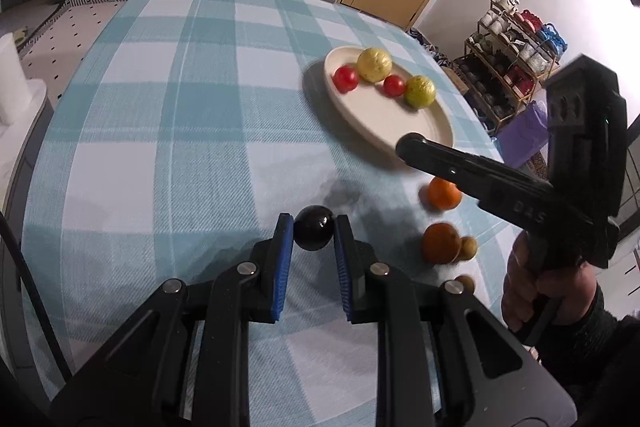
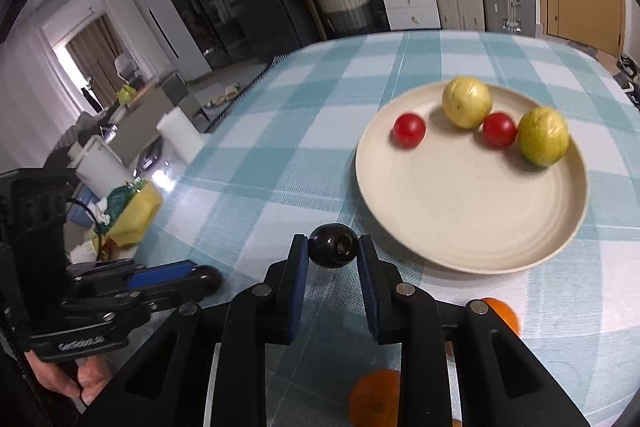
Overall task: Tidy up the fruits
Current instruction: 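Carry both dark plums onto the cream plate and open both grippers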
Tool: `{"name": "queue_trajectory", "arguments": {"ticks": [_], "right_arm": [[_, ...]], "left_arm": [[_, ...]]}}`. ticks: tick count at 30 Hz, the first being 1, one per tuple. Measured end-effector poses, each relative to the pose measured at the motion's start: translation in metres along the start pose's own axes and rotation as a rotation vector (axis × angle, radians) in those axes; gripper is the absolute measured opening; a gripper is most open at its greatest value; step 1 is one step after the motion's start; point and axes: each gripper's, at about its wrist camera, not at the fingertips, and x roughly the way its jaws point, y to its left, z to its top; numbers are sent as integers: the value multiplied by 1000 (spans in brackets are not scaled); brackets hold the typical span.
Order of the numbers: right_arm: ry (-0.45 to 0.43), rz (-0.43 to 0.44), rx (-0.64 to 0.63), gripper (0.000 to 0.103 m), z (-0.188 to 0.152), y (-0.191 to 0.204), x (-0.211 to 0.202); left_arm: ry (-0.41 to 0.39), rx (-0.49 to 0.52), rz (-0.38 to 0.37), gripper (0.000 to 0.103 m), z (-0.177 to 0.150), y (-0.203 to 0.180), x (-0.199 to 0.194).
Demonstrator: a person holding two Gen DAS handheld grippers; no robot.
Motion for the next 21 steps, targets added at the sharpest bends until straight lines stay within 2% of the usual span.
{"name": "queue_trajectory", "arguments": {"ticks": [7, 12, 21], "right_arm": [[-65, 13, 53, 25, 13, -28, -32], [-105, -10, 70, 25, 24, -55, -48], [-122, -7, 76, 25, 47, -93, -44]], "left_arm": [[-20, 47, -21, 18, 37, -30, 12], [-26, 75, -44, 18, 67, -54, 31], [-1, 85, -71, 18, 115, -81, 81]]}}
